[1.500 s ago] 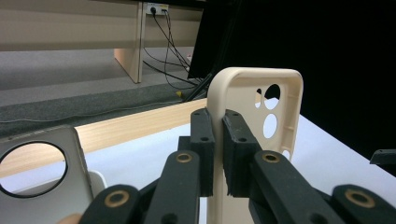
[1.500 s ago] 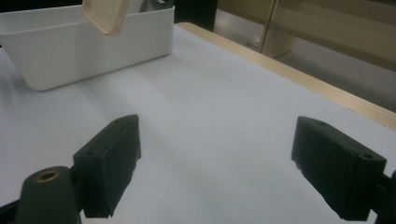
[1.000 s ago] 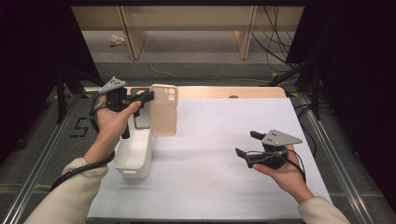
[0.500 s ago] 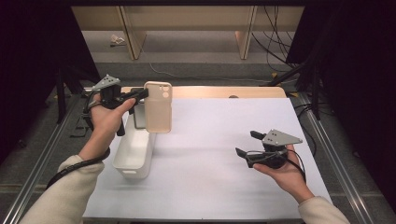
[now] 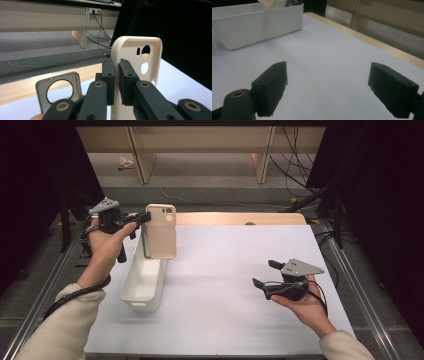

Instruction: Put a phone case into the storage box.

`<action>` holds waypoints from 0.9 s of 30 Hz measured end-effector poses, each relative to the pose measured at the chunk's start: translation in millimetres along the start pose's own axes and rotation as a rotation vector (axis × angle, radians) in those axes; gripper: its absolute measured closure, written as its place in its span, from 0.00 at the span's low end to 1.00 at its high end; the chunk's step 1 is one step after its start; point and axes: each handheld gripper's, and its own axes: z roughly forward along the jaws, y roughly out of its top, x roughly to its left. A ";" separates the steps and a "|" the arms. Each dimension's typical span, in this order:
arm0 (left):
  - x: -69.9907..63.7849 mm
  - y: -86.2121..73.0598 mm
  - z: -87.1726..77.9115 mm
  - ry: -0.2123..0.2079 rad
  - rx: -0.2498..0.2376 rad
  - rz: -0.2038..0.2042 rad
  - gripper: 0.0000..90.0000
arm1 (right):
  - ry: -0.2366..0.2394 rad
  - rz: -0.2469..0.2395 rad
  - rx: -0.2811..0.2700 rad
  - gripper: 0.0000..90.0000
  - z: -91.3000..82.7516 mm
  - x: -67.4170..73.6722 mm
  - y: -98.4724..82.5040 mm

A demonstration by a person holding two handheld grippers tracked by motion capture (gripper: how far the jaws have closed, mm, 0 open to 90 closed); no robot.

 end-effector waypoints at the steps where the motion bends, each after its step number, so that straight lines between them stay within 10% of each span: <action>1: 1.0 0.4 -0.4 0.003 -0.002 0.001 0.93 | -0.001 -0.001 0.000 0.19 0.0 0.0 0.0; 27: 28.6 3.6 -3.0 0.076 -0.016 -0.003 0.93 | 0.000 0.004 -0.002 0.19 0.1 -0.4 -0.2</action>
